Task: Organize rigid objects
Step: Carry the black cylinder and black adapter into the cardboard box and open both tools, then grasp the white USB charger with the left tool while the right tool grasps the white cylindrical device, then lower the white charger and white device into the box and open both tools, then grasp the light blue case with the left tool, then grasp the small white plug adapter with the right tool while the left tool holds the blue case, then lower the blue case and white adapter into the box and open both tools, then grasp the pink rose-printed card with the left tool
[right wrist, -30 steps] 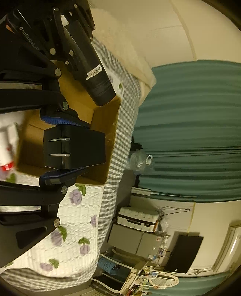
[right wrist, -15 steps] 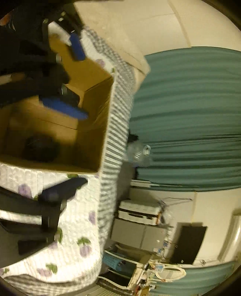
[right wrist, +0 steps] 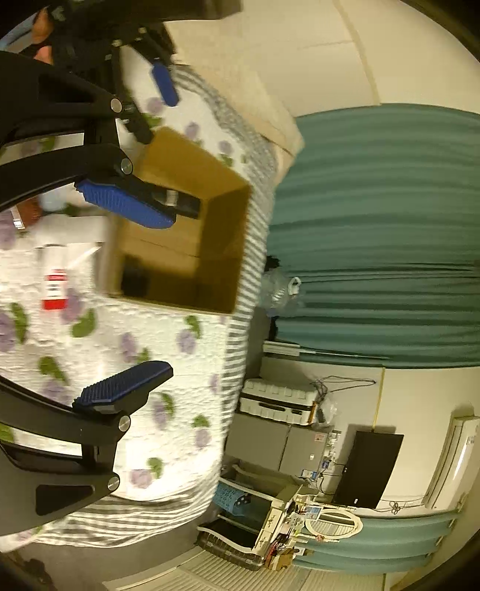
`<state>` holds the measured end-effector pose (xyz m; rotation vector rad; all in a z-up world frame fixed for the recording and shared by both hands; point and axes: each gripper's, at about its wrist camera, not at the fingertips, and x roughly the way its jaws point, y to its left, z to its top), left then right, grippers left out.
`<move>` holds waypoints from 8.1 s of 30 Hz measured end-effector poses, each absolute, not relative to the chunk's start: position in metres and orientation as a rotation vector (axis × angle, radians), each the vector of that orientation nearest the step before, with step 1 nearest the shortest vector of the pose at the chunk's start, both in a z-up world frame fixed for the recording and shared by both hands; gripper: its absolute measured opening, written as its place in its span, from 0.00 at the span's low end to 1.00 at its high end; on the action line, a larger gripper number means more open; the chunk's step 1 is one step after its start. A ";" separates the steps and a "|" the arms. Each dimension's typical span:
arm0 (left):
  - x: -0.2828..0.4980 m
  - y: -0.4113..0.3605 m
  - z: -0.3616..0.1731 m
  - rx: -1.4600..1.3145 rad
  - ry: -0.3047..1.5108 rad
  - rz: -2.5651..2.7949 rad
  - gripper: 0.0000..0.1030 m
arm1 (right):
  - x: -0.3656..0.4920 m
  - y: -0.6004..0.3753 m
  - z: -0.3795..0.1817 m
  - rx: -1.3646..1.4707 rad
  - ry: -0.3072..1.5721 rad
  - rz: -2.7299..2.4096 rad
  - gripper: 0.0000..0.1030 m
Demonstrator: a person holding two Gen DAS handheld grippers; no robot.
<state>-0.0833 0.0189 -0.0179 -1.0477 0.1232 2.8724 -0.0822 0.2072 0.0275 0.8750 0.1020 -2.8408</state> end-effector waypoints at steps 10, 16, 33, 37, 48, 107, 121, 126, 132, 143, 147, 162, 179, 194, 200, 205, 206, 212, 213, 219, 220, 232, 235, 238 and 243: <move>-0.083 0.031 -0.085 -1.222 0.068 2.789 0.62 | -0.078 0.205 -0.058 1.097 0.111 -2.746 0.72; -0.096 0.040 -0.115 -1.308 0.072 2.727 0.62 | -0.089 0.202 -0.077 1.152 0.084 -2.719 0.72; -0.094 0.041 -0.124 -1.353 0.051 2.698 0.27 | -0.092 0.183 -0.088 1.163 0.141 -2.677 0.72; -0.072 0.023 -0.104 -1.306 0.058 2.757 0.27 | -0.090 0.171 -0.091 1.160 0.173 -2.647 0.72; -0.077 0.001 -0.091 -1.261 0.034 2.791 0.27 | -0.115 0.130 -0.131 1.275 0.230 -2.562 0.69; -0.134 0.033 0.002 -0.965 0.074 2.876 0.65 | -0.160 0.217 0.043 0.913 0.074 -2.786 0.78; -0.069 0.027 -0.061 -1.157 0.045 2.784 0.65 | -0.054 0.217 -0.022 1.024 0.102 -2.772 0.84; -0.072 0.038 -0.098 -1.264 0.040 2.706 0.65 | -0.064 0.213 -0.055 1.107 0.175 -2.790 0.84; -0.080 0.050 -0.128 -1.358 0.041 2.621 0.65 | -0.075 0.216 -0.078 1.179 0.113 -2.760 0.84; -0.093 0.052 -0.151 -1.443 0.031 2.559 0.57 | -0.085 0.214 -0.098 1.247 0.108 -2.729 0.84; -0.083 0.041 -0.133 -1.392 0.001 2.620 0.56 | -0.087 0.205 -0.097 1.202 0.146 -2.690 0.84; -0.090 -0.011 -0.115 -1.324 0.021 2.864 0.56 | -0.139 0.137 -0.146 1.329 0.376 -2.449 0.82; -0.080 0.001 -0.101 -1.294 0.063 2.855 0.57 | -0.105 0.140 -0.110 1.227 0.320 -2.507 0.40; -0.100 0.020 0.008 -0.951 0.120 2.914 0.57 | -0.118 0.164 0.029 0.907 0.263 -2.665 0.40; -0.165 0.025 0.003 -0.943 0.111 2.912 0.57 | -0.179 0.165 0.028 0.903 0.208 -2.674 0.40; -0.207 0.029 -0.026 -1.015 0.147 2.898 0.57 | -0.220 0.161 -0.005 0.958 0.175 -2.661 0.40; -0.211 0.030 -0.031 -1.016 0.162 2.899 0.57 | -0.226 0.161 -0.011 0.968 0.177 -2.661 0.40; -0.213 0.040 -0.041 -0.949 0.241 2.908 0.64 | -0.239 0.169 -0.034 0.974 0.132 -2.658 0.41; -0.212 0.042 -0.042 -0.956 0.243 2.902 0.64 | -0.239 0.170 -0.034 0.986 0.123 -2.654 0.41; -0.193 0.042 -0.028 -0.971 0.231 2.916 0.64 | -0.217 0.189 -0.012 0.965 0.099 -2.715 0.75; -0.187 0.041 -0.023 -0.966 0.219 2.918 0.64 | -0.210 0.194 -0.004 0.968 0.089 -2.722 0.75; -0.079 0.031 0.011 -0.999 0.154 2.894 0.65 | -0.077 0.226 0.034 0.959 0.158 -2.768 0.77; -0.060 0.035 -0.005 -1.052 0.161 2.849 0.65 | -0.052 0.230 0.019 0.991 0.133 -2.747 0.77; -0.048 0.040 -0.027 -1.110 0.162 2.817 0.65 | -0.038 0.237 -0.003 1.030 0.068 -2.718 0.77; -0.033 0.052 -0.069 -1.209 0.181 2.733 0.65 | -0.041 0.242 -0.032 1.120 0.028 -2.695 0.77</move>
